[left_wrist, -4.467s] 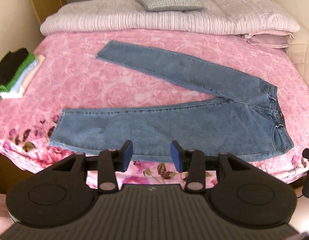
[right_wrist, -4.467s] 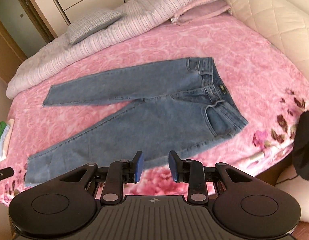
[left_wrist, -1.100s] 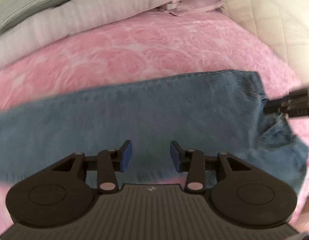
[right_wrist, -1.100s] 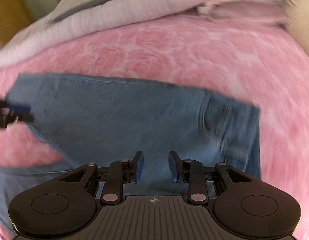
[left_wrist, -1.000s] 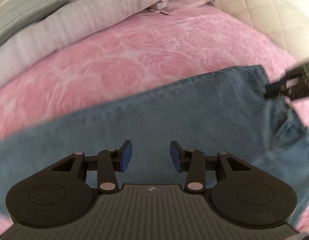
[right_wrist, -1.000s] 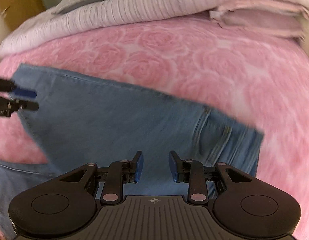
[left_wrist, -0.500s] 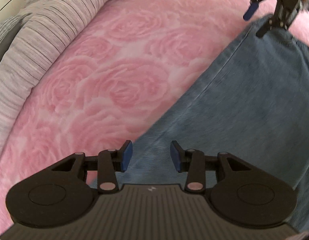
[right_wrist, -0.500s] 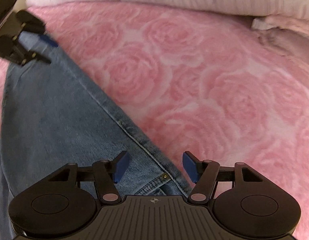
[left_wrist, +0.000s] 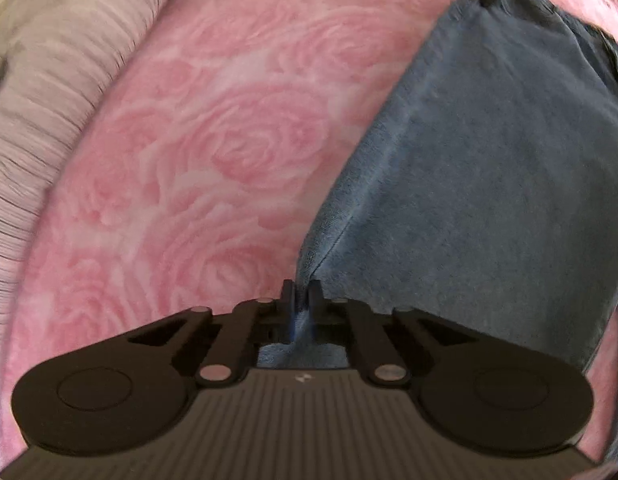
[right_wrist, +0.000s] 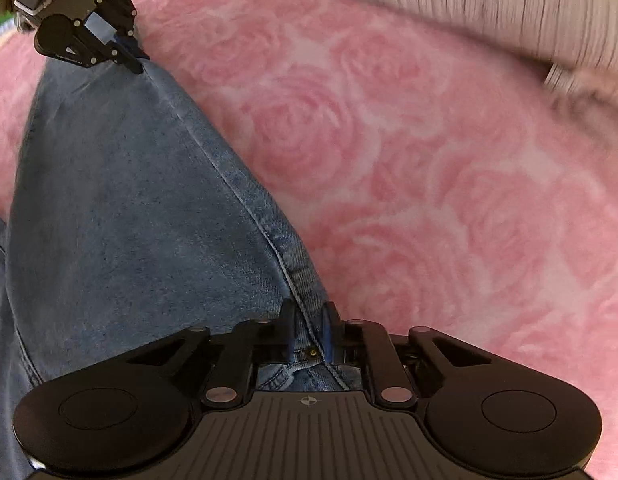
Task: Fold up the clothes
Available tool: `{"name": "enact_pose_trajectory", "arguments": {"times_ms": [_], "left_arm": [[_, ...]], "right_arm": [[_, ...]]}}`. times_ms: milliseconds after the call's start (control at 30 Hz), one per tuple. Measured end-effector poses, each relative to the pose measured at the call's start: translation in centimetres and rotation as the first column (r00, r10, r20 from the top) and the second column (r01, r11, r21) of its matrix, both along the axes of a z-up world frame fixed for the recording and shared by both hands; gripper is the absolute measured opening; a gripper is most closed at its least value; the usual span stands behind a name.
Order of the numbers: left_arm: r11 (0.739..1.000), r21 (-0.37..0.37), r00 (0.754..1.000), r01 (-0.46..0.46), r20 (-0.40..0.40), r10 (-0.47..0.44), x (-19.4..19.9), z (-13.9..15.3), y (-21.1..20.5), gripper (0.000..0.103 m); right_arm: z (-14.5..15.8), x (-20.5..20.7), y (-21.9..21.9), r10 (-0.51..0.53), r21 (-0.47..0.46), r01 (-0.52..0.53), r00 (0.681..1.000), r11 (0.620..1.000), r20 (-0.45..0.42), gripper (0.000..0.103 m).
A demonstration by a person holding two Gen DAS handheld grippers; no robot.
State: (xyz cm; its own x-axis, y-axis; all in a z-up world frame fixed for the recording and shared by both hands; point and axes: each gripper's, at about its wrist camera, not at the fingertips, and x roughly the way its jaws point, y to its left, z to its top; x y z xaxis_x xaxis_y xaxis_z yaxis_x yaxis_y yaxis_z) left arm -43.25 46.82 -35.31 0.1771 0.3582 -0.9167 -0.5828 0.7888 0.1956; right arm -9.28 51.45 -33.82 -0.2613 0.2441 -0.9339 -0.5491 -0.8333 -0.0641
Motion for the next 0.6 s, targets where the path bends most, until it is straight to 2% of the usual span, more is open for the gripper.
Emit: {"name": "enact_pose_trajectory", "arguments": {"times_ms": [100,200,267,367,433,500,533,600], "left_arm": [[0.996,0.075,0.998,-0.051,0.03,0.049,-0.4,2.6,-3.1,0.002],[0.984,0.142,0.993,-0.105,0.072,0.096,-1.0,6.4,-7.6,0.002],[0.977,0.163,0.987,-0.14,0.096,0.125,-1.4,8.7,-11.2,0.002],[0.963,0.156,0.97,-0.219,0.144,0.197,-1.7,11.2,-17.9,0.002],[0.953,0.111,0.949,-0.282,0.175,0.26,-1.8,11.6,-22.8,0.002],[0.936,0.032,0.921,-0.35,0.194,0.338,-1.7,10.6,-27.2,0.003],[0.922,-0.02,0.903,-0.386,0.196,0.382,-1.6,9.7,-29.2,0.004],[0.876,-0.162,0.866,-0.454,0.149,0.476,-1.1,6.8,-32.9,0.005]], "right_arm": [[2.5,-0.7,-3.6,0.001,0.146,-0.005,1.0,0.989,0.029,0.011],[5.6,-1.6,-8.8,0.011,0.307,-0.033,0.997,0.951,0.072,0.011],[7.7,-2.1,-13.1,0.01,0.388,-0.047,0.995,0.92,0.098,0.011],[9.4,-2.7,-20.2,-0.008,0.46,-0.051,0.992,0.887,0.125,0.011],[9.9,-3.1,-25.0,-0.027,0.471,-0.043,0.99,0.881,0.142,0.011],[9.2,-3.5,-30.0,-0.045,0.435,-0.037,0.983,0.9,0.177,0.012],[8.2,-3.7,-32.1,-0.045,0.397,-0.043,0.977,0.917,0.21,0.013],[5.1,-4.3,-36.1,-0.027,0.284,-0.066,0.949,0.957,0.315,0.015]]}}
